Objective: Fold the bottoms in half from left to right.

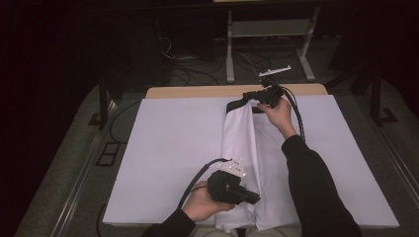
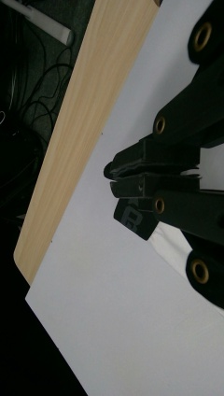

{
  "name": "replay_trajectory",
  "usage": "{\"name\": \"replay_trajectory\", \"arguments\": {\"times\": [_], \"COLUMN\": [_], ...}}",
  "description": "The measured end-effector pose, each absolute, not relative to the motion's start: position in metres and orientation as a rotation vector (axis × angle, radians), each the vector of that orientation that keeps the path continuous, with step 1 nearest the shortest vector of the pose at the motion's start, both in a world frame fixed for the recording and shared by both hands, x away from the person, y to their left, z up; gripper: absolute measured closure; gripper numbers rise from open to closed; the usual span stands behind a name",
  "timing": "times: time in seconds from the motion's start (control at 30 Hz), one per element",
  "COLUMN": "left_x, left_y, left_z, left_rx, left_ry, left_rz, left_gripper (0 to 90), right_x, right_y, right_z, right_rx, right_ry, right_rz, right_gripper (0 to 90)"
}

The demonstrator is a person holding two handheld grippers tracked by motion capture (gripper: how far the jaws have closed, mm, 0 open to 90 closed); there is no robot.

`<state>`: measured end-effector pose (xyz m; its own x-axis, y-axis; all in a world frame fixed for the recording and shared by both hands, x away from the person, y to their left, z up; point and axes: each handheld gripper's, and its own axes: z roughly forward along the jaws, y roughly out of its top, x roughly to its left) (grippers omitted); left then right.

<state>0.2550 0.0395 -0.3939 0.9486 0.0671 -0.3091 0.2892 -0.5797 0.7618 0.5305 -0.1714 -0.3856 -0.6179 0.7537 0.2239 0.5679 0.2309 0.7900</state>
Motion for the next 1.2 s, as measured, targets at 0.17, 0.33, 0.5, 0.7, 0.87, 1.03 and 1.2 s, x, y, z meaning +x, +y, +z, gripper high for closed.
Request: {"name": "replay_trajectory", "arguments": {"times": [0.17,0.33,0.5,0.7,0.87,1.03,1.2], "left_x": [0.256,0.257,0.258,0.260,0.261,0.262,0.264], "left_y": [0.027,0.017,0.006,-0.007,-0.016,-0.025,-0.036], "left_z": [-0.396,-0.396,-0.396,-0.400,-0.402,-0.406,-0.409], "left_rx": [2.187,2.191,2.190,2.197,2.192,2.185,2.183], "left_ry": [0.237,0.224,0.219,0.207,0.216,0.231,0.228], "left_rz": [-0.320,-0.326,-0.332,-0.338,-0.343,-0.348,-0.357], "left_gripper": [88.8,88.9,88.8,88.8,88.8,88.8,88.8], "right_x": [0.530,0.530,0.529,0.530,0.530,0.531,0.533], "right_y": [-0.179,-0.189,-0.199,-0.213,-0.220,-0.226,-0.230], "right_z": [-0.386,-0.388,-0.390,-0.391,-0.394,-0.396,-0.399], "right_rx": [1.258,1.276,1.298,1.314,1.313,1.306,1.299], "right_ry": [2.289,2.277,2.266,2.269,2.275,2.276,2.284], "right_rz": [1.335,1.335,1.313,1.299,1.280,1.258,1.264], "right_gripper": [85.6,85.6,85.6,85.7,85.7,85.7,85.6]}}
